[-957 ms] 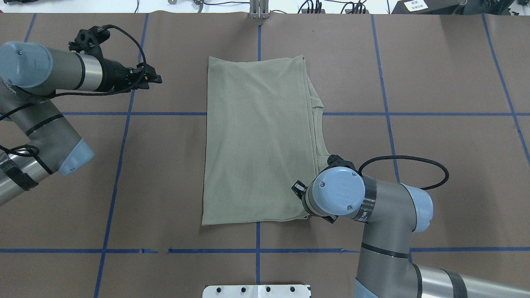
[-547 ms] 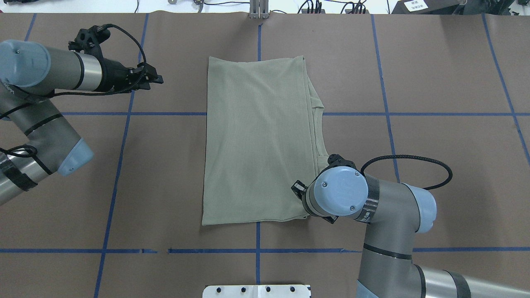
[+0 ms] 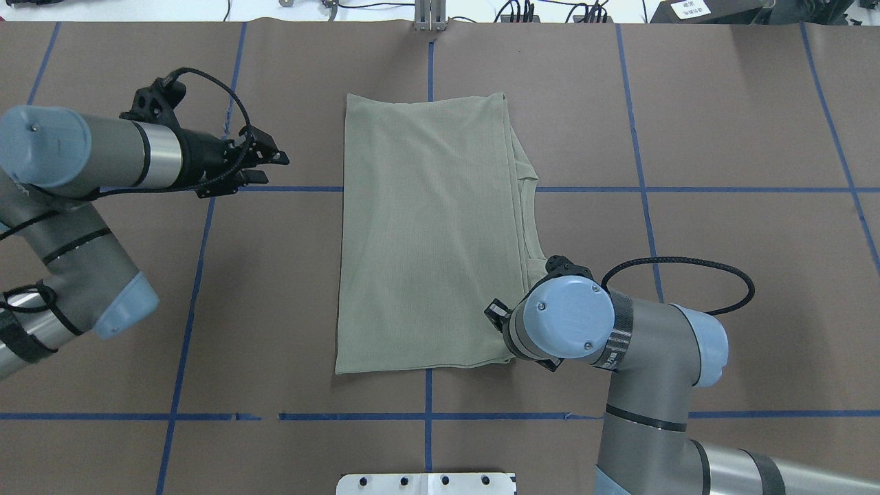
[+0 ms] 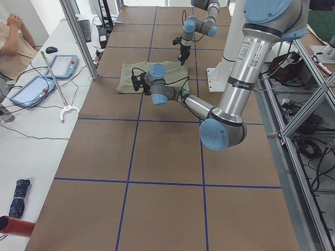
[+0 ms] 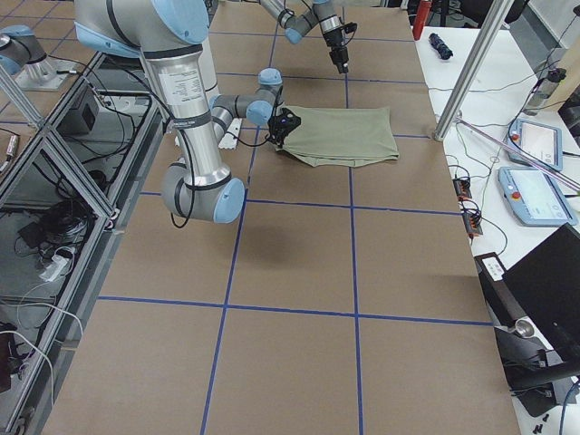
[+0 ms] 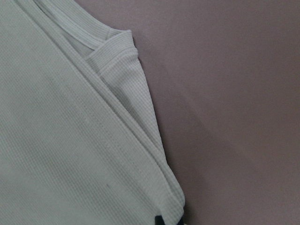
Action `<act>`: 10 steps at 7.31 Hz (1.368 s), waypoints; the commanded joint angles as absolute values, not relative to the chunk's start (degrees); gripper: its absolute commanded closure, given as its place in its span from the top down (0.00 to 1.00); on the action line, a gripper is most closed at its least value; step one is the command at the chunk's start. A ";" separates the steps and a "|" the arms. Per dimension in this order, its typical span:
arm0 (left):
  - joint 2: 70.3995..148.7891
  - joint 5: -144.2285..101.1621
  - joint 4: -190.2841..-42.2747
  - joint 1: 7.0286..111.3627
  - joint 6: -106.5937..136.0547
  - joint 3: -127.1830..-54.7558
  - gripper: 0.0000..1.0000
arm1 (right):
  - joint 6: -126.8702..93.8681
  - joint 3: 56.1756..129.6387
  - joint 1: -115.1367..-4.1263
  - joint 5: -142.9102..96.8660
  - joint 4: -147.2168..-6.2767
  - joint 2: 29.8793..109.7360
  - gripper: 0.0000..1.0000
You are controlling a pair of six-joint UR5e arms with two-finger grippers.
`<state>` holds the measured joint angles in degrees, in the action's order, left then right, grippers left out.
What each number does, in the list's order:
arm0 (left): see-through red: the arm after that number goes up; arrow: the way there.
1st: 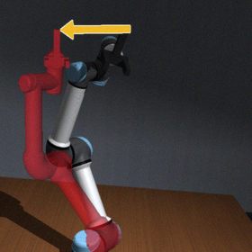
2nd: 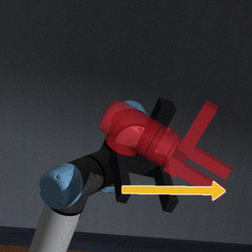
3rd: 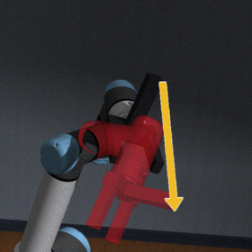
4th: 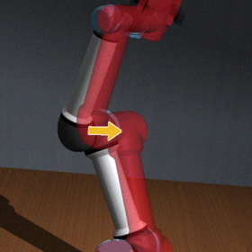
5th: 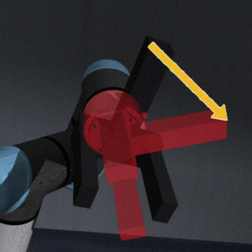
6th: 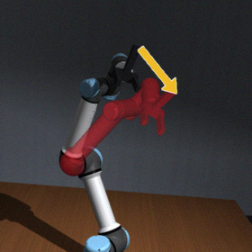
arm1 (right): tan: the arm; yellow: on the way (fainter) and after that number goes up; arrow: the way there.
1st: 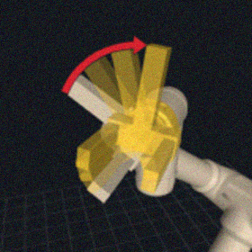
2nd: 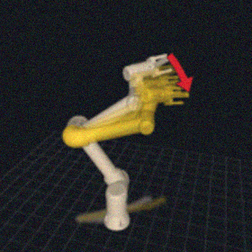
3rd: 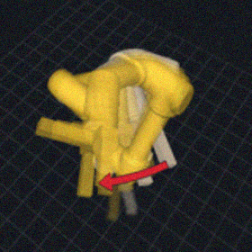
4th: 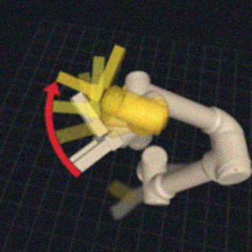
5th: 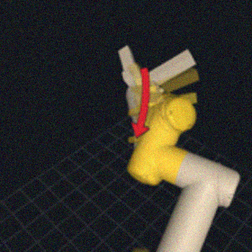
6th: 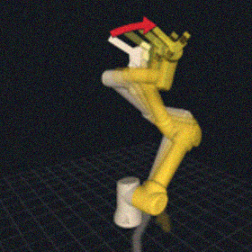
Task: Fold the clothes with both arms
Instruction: 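Grasp the other near corner with the left gripper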
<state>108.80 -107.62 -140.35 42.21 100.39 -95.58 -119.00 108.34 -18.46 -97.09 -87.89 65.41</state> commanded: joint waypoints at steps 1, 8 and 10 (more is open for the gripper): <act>107.67 -98.31 -128.37 31.17 106.85 -103.86 0.61 | -118.92 108.72 -18.37 -97.21 -87.89 65.48 0.00; 106.96 -92.11 -113.95 15.83 115.93 -110.20 0.61 | -118.92 110.04 -18.46 -98.17 -87.98 65.65 0.00; 106.88 -92.02 -113.64 13.80 116.01 -109.25 0.62 | -118.92 110.13 -18.46 -98.17 -87.98 65.65 0.00</act>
